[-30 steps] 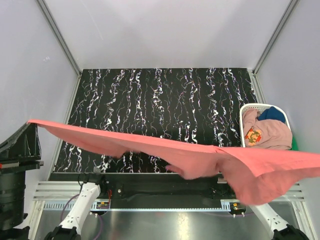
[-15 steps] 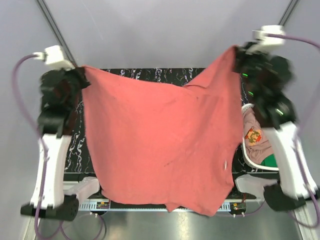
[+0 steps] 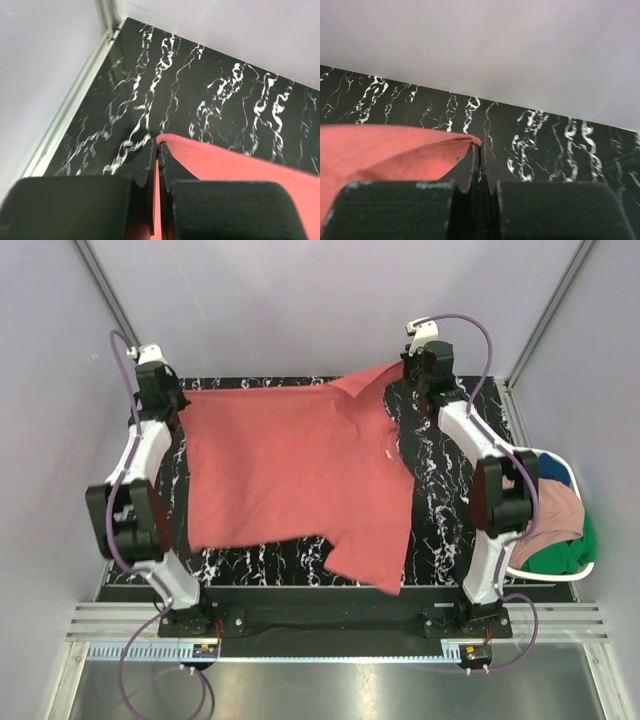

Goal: Fold and stack the t-shirts
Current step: Flatten the tshirt out

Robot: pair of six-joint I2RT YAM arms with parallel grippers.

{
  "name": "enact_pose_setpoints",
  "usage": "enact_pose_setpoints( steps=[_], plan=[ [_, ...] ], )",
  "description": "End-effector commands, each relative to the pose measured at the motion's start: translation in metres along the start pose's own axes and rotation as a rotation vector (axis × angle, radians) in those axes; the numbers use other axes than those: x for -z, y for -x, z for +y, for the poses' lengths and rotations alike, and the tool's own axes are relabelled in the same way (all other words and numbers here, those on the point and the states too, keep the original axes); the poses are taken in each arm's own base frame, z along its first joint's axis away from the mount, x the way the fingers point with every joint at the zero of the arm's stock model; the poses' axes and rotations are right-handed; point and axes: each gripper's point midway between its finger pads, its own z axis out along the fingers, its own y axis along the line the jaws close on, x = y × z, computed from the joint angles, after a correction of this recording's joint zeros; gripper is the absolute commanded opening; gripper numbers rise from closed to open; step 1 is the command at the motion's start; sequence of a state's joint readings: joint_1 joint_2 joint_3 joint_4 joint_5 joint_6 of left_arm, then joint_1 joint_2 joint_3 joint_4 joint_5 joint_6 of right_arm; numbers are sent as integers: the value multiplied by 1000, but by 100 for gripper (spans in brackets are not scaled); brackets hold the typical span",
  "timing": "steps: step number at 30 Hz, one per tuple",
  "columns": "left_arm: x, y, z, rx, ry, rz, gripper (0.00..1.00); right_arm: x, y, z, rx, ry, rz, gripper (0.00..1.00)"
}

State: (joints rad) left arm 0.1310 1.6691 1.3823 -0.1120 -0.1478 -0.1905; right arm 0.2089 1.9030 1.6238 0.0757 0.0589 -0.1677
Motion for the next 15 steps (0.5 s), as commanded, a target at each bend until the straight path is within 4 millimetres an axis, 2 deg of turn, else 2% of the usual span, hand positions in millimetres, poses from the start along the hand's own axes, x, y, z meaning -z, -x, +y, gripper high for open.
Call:
enact_pose_setpoints(
  steps=[1, 2, 3, 4, 5, 6, 8, 10, 11, 13, 15],
  plan=[
    [-23, 69, -26, 7, -120, -200, 0, -32, 50, 1, -21, 17, -214, 0],
    [-32, 58, -29, 1, -139, -173, 0, -38, 45, 5, -31, 26, -208, 0],
    [-36, 62, -33, -2, -161, -179, 0, -44, 41, 6, -41, 28, -205, 0],
    [-51, 50, -31, -5, -155, -161, 0, -50, 35, 6, -68, 20, -198, 0],
    [-55, 48, -37, -12, -184, -160, 0, -59, 24, 8, -80, 21, -184, 0],
    [-61, 46, -37, -18, -187, -160, 0, -63, 20, 7, -91, 24, -182, 0],
    [-76, 33, -33, -38, -182, -139, 0, -73, 9, 10, -119, 26, -158, 0],
    [-84, 30, -25, -45, -166, -136, 0, -76, 0, 11, -141, 25, -128, 0],
    [-91, 22, -19, -43, -154, -116, 0, -79, -2, 8, -150, 21, -118, 0],
    [-98, 18, -3, -17, -125, -103, 0, -81, -13, 5, -168, 24, -65, 0],
    [-103, 13, 0, 3, -147, -96, 0, -82, -15, -4, -209, 15, -36, 0]
  ],
)
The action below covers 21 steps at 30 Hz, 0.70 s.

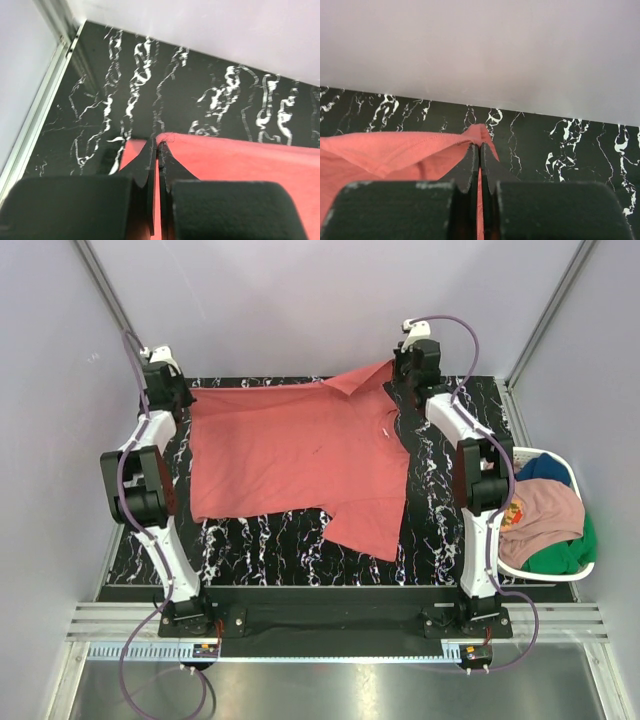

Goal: Fold and stack the t-shirts
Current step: Flatten the tshirt out, then fold the tshirt

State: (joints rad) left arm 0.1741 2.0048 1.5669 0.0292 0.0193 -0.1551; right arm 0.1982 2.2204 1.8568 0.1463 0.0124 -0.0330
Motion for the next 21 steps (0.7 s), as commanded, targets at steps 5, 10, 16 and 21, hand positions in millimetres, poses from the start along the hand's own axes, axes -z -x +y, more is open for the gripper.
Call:
enact_pose_setpoints(
  steps=[5, 10, 16, 21],
  plan=[
    [-8, 37, 23, 0, -17, -119, 0, 13, 41, -25, -121, -6, -28, 0],
    [-6, 24, 31, 1, 9, -102, 0, 28, 41, -45, -161, -23, -15, 0],
    [-4, -4, 31, 5, 0, -21, 0, 38, 31, -38, -156, 21, 17, 0],
    [4, -18, 34, 8, 13, 21, 0, 48, 17, -30, -180, 57, 37, 0]
  ],
)
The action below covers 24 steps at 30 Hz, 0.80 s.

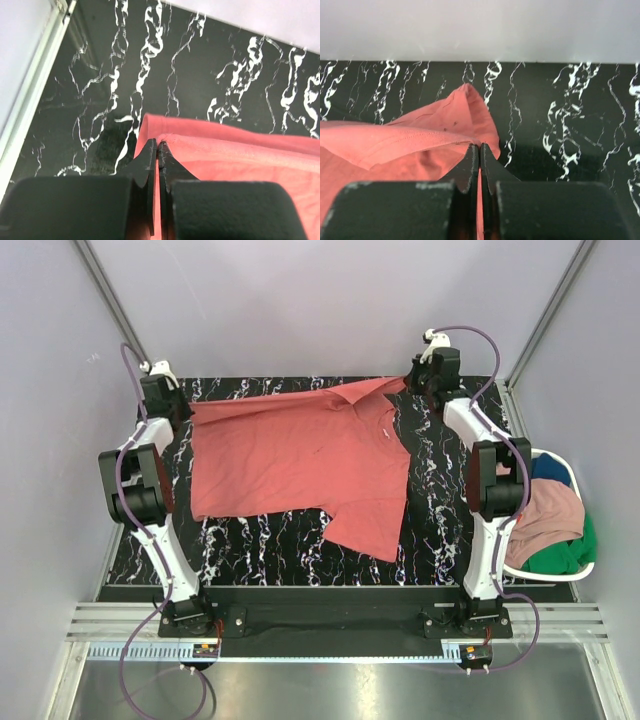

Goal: Fold and stack the t-shirts
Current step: Fold the tshirt

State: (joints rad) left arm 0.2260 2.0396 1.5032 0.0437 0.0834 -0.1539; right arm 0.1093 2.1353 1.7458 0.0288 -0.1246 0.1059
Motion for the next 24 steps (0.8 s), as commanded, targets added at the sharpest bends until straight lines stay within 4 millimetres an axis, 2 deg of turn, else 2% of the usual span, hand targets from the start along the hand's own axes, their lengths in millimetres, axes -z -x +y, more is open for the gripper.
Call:
enact_pose_setpoints(
  steps=[1, 3, 13, 21, 24],
  plan=[
    [15, 18, 9, -18, 22, -58, 0, 27, 44, 8, -6, 37, -105, 0],
    [17, 18, 7, -30, 24, -55, 0, 31, 40, 10, -4, 48, -97, 0],
    [20, -17, 7, -24, 51, 96, 0, 50, 16, 15, -54, 61, -24, 0],
    [25, -23, 20, -57, 131, 149, 0, 74, 8, 27, -80, 90, 17, 0],
    [27, -29, 16, -88, 139, 183, 0, 85, -13, 32, -91, 91, 84, 0]
  ],
)
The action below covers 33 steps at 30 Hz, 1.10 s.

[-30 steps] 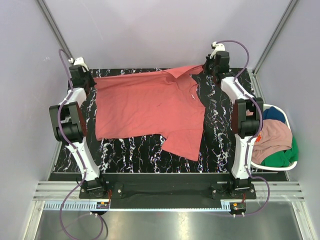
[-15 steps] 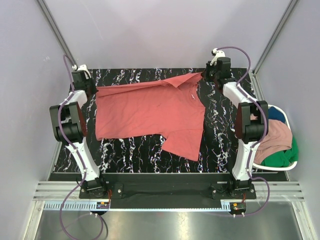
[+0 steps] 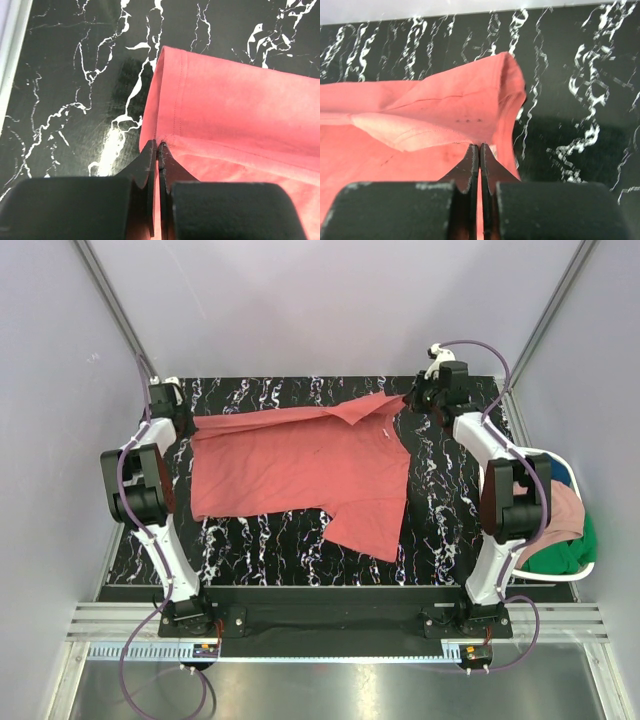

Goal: Fold and stack the t-shirts
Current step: Fold the tshirt

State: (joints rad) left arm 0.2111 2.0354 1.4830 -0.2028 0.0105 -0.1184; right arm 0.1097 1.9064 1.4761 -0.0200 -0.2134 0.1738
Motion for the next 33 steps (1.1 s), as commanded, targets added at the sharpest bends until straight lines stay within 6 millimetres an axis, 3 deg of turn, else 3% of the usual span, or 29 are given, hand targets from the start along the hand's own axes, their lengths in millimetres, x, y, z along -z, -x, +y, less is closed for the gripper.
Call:
enact_pose_setpoints(
  steps=[1, 6, 10, 18, 20, 22, 27, 30, 33],
  plan=[
    [15, 29, 3, -51, 50, -60, 0, 25, 7, 13, -12, 21, -3, 0],
    [15, 17, 3, -56, 73, -33, 0, 24, -23, 25, -23, 53, 60, 0],
    [16, 8, 2, -56, 77, -12, 0, 15, -52, 23, -43, 48, 127, 0],
    [27, -18, 19, -43, 166, 50, 2, 16, -70, 19, -74, 36, 150, 0],
    [27, -25, 18, -44, 158, 71, 9, 18, -73, 20, -76, 38, 155, 0],
    [27, -32, 18, -40, 161, 95, 29, 21, -78, 20, -82, 39, 168, 0],
    [39, -31, 25, -17, 201, 94, 41, 33, -87, 18, -100, 21, 192, 7],
    [50, -21, 31, -5, 246, 76, 44, 36, -95, 19, -118, 23, 219, 8],
    [55, -8, 20, 9, 194, 42, 45, 37, -102, 21, -144, 28, 236, 5]
  ],
)
